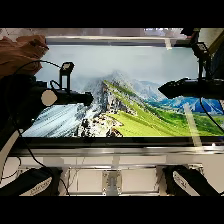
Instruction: Fold the clothes and pants, and hang the long-sleeved shirts on hangers.
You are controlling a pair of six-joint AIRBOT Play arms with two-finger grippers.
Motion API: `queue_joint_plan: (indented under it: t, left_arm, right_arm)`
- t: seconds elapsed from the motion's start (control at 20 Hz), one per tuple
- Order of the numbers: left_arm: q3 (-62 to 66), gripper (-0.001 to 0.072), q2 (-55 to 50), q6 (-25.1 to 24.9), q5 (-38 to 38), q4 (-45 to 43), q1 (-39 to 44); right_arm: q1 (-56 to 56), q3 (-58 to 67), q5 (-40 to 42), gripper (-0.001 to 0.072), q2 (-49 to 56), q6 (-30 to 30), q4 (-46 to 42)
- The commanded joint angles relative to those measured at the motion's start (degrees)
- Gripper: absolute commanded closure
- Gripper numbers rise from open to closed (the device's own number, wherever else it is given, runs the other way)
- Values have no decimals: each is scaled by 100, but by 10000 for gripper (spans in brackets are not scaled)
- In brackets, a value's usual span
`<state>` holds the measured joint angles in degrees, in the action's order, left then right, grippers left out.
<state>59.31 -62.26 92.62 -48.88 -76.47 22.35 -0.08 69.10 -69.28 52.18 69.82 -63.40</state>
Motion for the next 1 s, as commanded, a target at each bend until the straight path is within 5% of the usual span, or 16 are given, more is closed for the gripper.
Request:
queue_joint_plan:
  t: [0.0,0.65,0.95]
  left_arm:
    - [2,14,-2,0,2,0,-4]
    - [2,13,-299,0,365,260,7]
    - [2,11,-455,-2,645,177,-157]
  right_arm:
    - [4,4,-2,224,-7,2,0]
    - [7,4,37,224,-7,2,2]
    - [7,4,704,224,-4,2,57]
